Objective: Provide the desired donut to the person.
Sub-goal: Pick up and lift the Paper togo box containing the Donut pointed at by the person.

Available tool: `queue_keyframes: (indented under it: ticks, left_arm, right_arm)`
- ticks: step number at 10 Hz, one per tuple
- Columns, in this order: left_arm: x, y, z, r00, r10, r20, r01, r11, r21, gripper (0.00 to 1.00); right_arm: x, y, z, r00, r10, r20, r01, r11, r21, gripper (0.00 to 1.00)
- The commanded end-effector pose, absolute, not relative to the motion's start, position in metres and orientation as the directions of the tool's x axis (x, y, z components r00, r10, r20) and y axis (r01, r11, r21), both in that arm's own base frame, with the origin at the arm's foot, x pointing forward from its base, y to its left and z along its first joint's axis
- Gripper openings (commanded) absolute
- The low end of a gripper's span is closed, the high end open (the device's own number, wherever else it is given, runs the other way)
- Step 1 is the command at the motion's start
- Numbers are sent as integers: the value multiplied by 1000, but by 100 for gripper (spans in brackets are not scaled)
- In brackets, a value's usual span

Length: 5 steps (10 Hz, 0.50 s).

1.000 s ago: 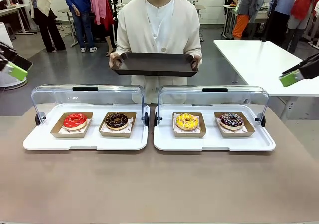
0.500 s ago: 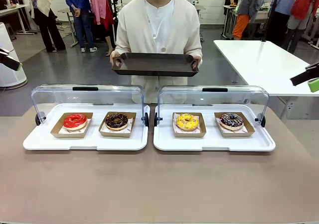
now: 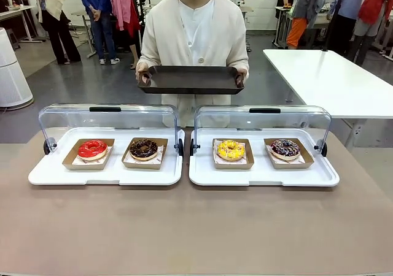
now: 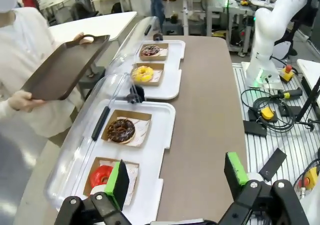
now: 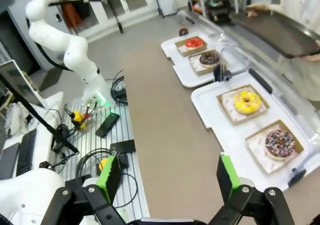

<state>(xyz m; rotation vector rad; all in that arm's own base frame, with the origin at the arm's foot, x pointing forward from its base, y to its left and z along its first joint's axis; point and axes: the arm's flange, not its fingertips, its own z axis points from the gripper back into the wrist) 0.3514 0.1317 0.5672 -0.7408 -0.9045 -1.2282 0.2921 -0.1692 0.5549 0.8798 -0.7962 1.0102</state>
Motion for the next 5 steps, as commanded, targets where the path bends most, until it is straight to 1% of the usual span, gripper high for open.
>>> queue_keyframes:
  ticks: [1,3,5]
  left_arm:
    - [340,135,567,86,-456,886,973,230,23,100]
    - [336,145,569,112,-495,862,967,253,19,100]
    - [323,157,569,165,-546,822,952,307,13,100]
  right_arm:
    - [292,-196,553,328,336,883,-933,265,245,100]
    - [291,-215,546,385,364,848,-910,305,282,100]
    - [286,-233,546,405,365,838,-898,331,290,100]
